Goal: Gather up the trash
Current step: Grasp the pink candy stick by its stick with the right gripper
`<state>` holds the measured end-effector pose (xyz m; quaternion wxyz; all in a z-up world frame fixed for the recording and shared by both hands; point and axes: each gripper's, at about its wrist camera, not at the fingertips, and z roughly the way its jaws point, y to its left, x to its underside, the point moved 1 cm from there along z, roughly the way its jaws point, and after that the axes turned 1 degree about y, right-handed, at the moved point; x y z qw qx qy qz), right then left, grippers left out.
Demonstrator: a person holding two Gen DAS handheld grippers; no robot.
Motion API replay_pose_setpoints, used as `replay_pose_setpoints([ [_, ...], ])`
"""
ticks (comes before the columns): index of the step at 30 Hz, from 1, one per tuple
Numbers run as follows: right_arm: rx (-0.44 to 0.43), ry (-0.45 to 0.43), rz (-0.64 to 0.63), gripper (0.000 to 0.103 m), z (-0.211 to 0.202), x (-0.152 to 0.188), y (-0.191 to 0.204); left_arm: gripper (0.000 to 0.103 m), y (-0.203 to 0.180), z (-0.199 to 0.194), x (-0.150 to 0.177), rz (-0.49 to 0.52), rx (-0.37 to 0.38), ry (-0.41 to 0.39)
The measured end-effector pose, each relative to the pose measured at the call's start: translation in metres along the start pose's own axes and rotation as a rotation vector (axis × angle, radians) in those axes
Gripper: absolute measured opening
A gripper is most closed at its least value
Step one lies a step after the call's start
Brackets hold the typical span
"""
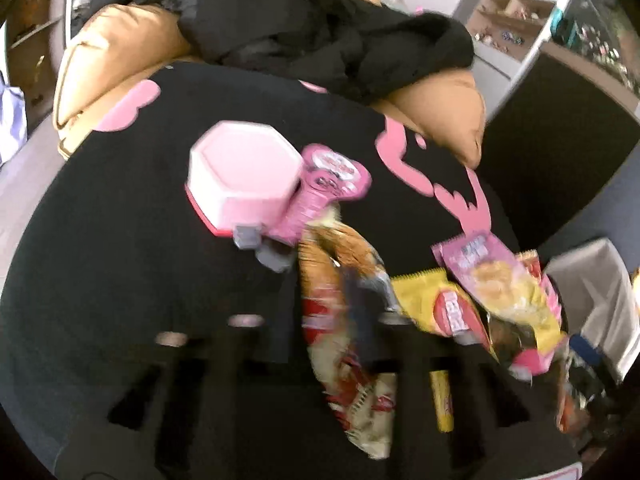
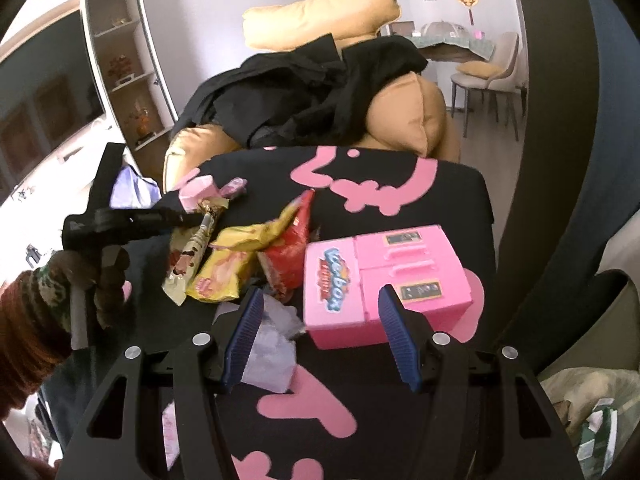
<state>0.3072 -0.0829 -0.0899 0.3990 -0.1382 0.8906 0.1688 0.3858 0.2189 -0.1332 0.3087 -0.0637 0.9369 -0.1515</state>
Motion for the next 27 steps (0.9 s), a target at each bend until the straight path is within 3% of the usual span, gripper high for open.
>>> replay_pose_setpoints([
  [6,-0.031,-0.036,-0.056,0.057,-0.006,-0.025,0.029,0.017,0.003,-0.042,0.04,0.026,0.032,-0.002],
  [12,-0.032,0.002,-0.147,0.057,0.041,-0.058,0.095,0.017,0.034,-0.08,0.07,-0.013,-0.011,-0.005],
  [14,-0.055,0.039,-0.143,0.057,0.069,-0.068,0.115,0.023,0.048,-0.088,0.076,-0.044,-0.014,-0.011],
  [16,-0.086,0.084,-0.129,0.057,0.098,-0.076,0.13,0.045,0.058,-0.094,0.079,-0.063,-0.012,-0.032],
  [17,-0.085,0.101,-0.124,0.057,0.112,-0.079,0.136,0.048,0.065,-0.099,0.081,-0.085,-0.01,-0.054],
  [21,-0.064,0.174,-0.117,0.057,0.163,-0.085,0.155,0.051,0.083,-0.11,0.084,-0.147,0.011,-0.094],
  [27,-0.027,0.232,-0.139,0.057,0.197,-0.078,0.174,0.054,0.093,-0.116,0.084,-0.174,0.011,-0.135],
])
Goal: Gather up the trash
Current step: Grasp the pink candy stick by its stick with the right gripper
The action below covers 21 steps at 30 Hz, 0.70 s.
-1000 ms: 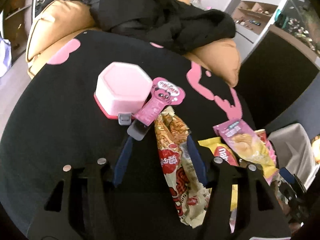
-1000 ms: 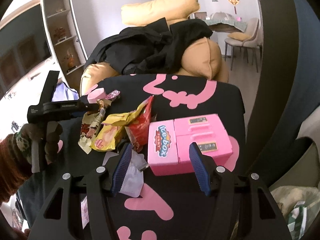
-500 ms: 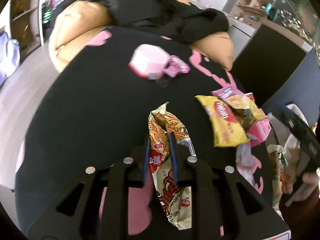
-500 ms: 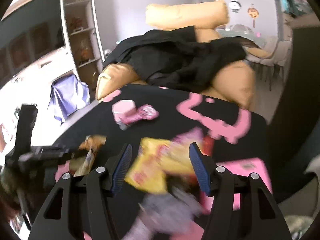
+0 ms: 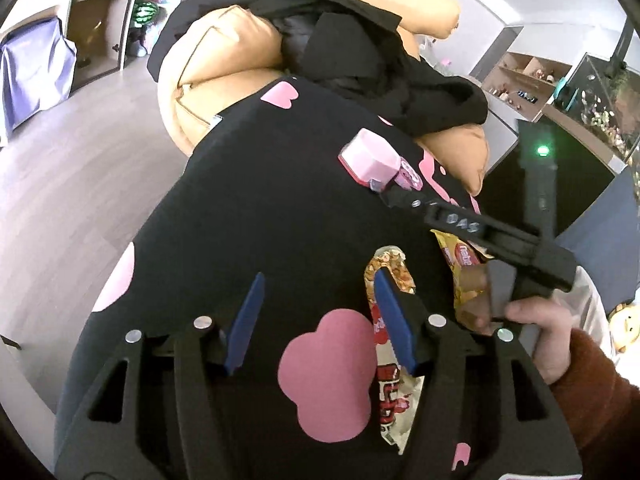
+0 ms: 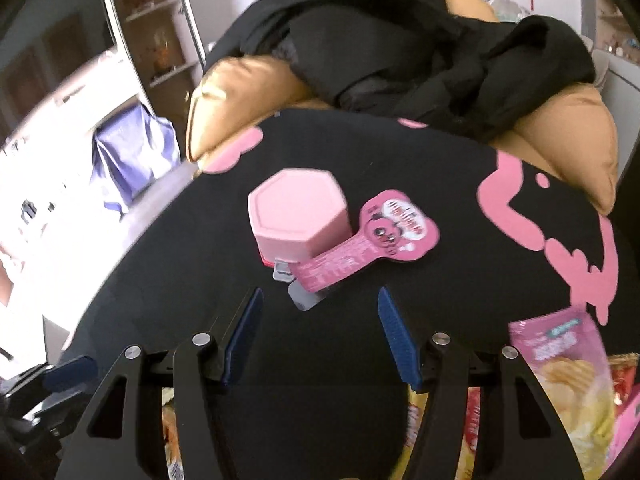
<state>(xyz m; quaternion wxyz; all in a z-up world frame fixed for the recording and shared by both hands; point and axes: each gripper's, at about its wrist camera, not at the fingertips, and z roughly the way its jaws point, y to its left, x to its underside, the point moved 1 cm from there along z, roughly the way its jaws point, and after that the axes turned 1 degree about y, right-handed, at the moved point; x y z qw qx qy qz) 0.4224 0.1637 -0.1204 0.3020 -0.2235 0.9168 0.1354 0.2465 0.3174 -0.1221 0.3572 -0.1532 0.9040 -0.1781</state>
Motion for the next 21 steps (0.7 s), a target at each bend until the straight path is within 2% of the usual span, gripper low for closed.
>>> replay_pose_setpoints([
  [2,0.017,0.016,-0.022,0.057,0.006,0.002,0.004,0.055,0.001,0.001,0.001,0.0,0.0,-0.002],
  [5,0.091,0.034,-0.059,0.057,0.009,0.005,0.003,0.055,0.002,0.003,0.002,-0.004,0.013,0.001],
  [8,0.146,0.038,-0.024,0.057,0.005,0.008,-0.018,0.055,0.001,0.004,0.003,-0.001,0.023,-0.002],
  [12,0.067,0.048,0.079,0.057,0.0,0.012,-0.045,0.056,0.0,0.007,0.003,0.002,0.039,0.006],
  [13,0.067,0.06,0.074,0.058,0.001,0.011,-0.045,0.056,-0.001,0.007,0.003,0.004,0.041,0.008],
  [15,0.072,0.085,0.047,0.069,0.004,0.009,-0.04,0.056,-0.001,0.007,0.004,0.004,0.041,0.008],
  [17,0.08,0.128,-0.004,0.071,0.007,0.007,-0.031,0.056,0.0,0.006,0.004,0.0,0.043,0.006],
  [18,0.065,0.115,0.019,0.071,0.002,0.007,-0.032,0.056,0.0,0.006,0.004,-0.002,0.044,0.005],
  [20,0.039,0.003,0.084,0.072,-0.014,0.007,-0.038,0.056,0.002,0.006,0.004,-0.006,0.049,-0.001],
  [21,0.057,-0.043,0.104,0.071,-0.019,0.004,-0.04,0.056,0.001,0.006,0.004,-0.007,0.051,-0.003],
])
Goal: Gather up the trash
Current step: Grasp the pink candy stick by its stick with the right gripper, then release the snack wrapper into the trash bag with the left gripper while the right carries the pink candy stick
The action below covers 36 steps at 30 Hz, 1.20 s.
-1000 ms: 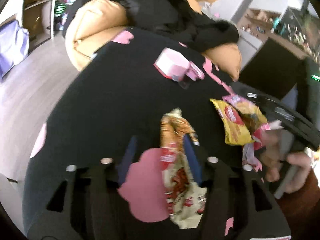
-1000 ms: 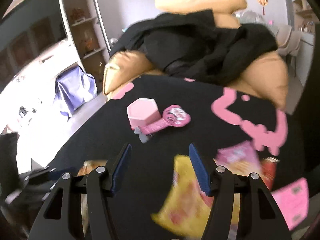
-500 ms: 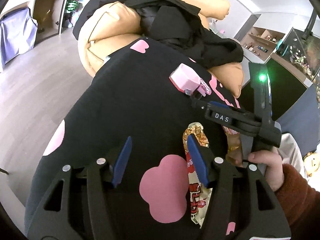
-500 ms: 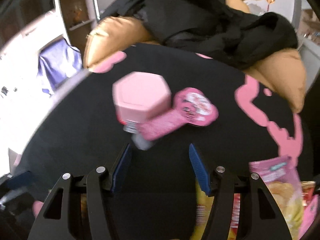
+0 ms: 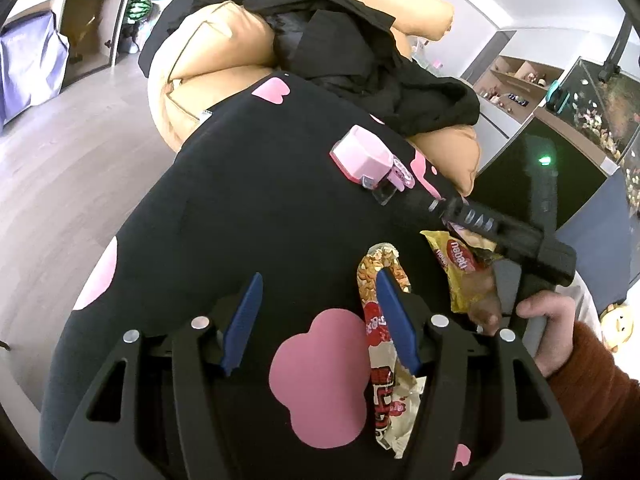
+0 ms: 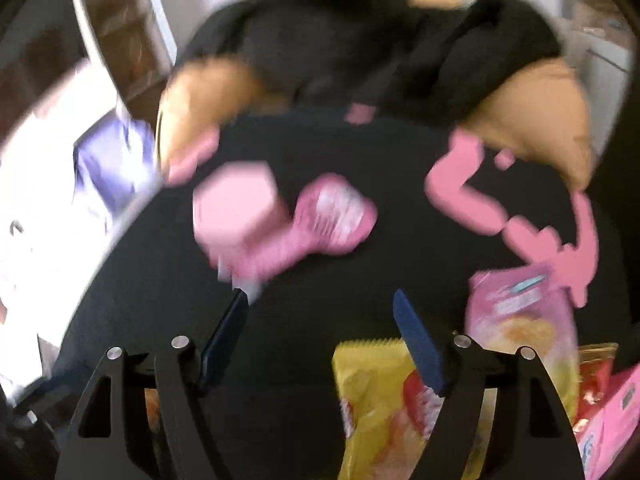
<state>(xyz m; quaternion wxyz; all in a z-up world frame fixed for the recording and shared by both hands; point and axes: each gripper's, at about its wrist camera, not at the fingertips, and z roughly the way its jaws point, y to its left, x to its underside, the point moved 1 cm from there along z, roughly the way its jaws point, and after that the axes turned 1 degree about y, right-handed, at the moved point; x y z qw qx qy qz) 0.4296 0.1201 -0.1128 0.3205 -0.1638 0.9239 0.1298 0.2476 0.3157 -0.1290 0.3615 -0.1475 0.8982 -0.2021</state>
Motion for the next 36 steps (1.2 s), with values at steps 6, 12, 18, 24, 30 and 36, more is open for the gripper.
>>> replay_pose_setpoints([
  [6,0.037,0.014,0.039,0.071,0.025,-0.028,-0.002,0.057,-0.001,0.002,0.001,0.007,0.016,0.008],
  [12,0.052,0.062,0.037,0.071,0.057,-0.039,-0.004,0.058,0.001,0.003,0.001,-0.007,0.025,0.014],
  [18,0.046,0.038,-0.024,0.043,0.042,-0.038,0.001,0.059,0.0,0.003,0.003,-0.005,0.025,0.012],
  [24,0.005,-0.022,-0.075,0.043,-0.016,-0.027,0.007,0.059,-0.006,0.002,0.004,0.012,-0.002,0.011],
  [30,0.0,-0.065,-0.119,0.043,-0.077,0.002,-0.001,0.059,-0.023,0.008,0.01,0.025,0.026,0.059],
  [36,0.024,-0.074,-0.142,0.043,-0.121,0.046,-0.023,0.044,-0.046,0.021,0.014,0.076,-0.019,0.09],
])
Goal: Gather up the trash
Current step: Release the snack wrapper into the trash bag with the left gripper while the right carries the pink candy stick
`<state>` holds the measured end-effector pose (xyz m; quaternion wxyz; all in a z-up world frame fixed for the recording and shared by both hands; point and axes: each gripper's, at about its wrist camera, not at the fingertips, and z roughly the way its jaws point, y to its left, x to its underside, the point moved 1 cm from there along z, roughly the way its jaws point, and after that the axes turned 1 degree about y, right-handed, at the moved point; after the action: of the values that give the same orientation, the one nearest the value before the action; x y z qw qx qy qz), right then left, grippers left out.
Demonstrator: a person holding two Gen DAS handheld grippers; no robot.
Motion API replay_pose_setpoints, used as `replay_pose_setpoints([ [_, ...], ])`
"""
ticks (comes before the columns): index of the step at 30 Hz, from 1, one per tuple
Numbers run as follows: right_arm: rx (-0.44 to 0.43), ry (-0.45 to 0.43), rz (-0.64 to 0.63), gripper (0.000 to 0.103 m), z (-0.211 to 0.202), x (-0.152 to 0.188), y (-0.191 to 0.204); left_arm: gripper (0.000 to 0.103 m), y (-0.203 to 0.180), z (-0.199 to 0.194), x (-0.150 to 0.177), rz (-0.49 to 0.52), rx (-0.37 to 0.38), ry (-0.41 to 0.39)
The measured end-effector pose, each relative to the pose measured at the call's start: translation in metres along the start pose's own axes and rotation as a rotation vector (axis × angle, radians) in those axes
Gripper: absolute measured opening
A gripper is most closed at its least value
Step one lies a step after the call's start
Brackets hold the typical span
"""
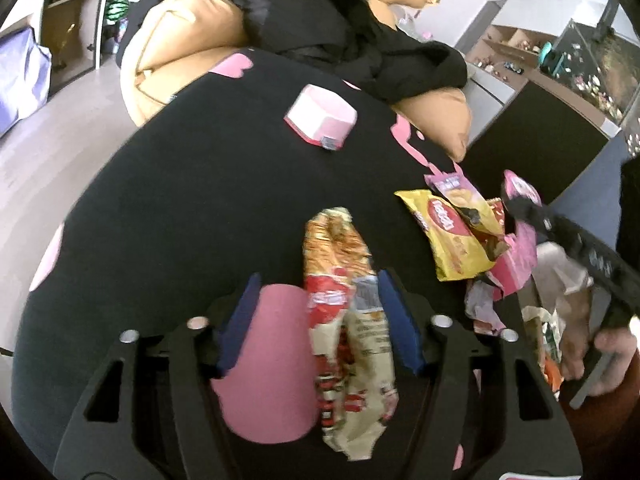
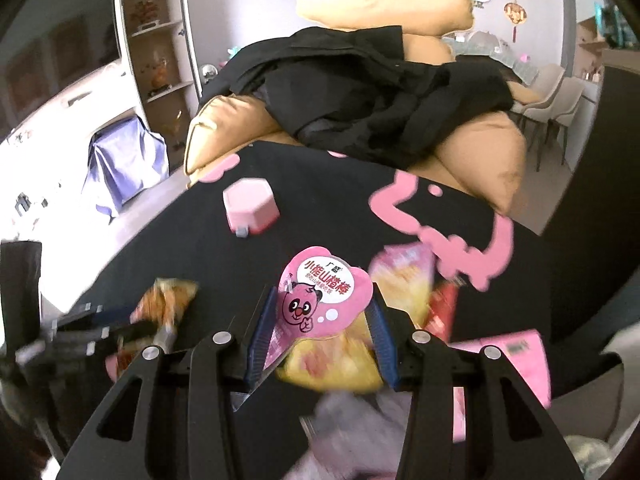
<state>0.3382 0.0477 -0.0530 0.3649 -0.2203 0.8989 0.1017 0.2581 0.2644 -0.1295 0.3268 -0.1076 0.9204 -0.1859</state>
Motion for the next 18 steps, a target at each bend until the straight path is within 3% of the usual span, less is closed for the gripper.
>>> replay_pose_setpoints([
  [1,0.004,-0.001,-0.006,0.043,-0.004,0.004,-0.002,0.033,-0.004,0.001,0.0,0.01,-0.011,0.005],
  [4,0.011,-0.021,-0.016,0.043,-0.022,0.02,-0.008,0.018,-0.017,-0.001,0.001,0.048,-0.048,-0.008],
  [12,-0.004,-0.093,0.022,0.043,-0.065,0.044,-0.03,0.018,-0.069,-0.034,-0.002,0.161,-0.068,-0.103],
  [18,0.018,-0.177,0.038,0.042,-0.112,0.061,-0.051,0.018,-0.123,-0.064,-0.005,0.249,-0.043,-0.178],
])
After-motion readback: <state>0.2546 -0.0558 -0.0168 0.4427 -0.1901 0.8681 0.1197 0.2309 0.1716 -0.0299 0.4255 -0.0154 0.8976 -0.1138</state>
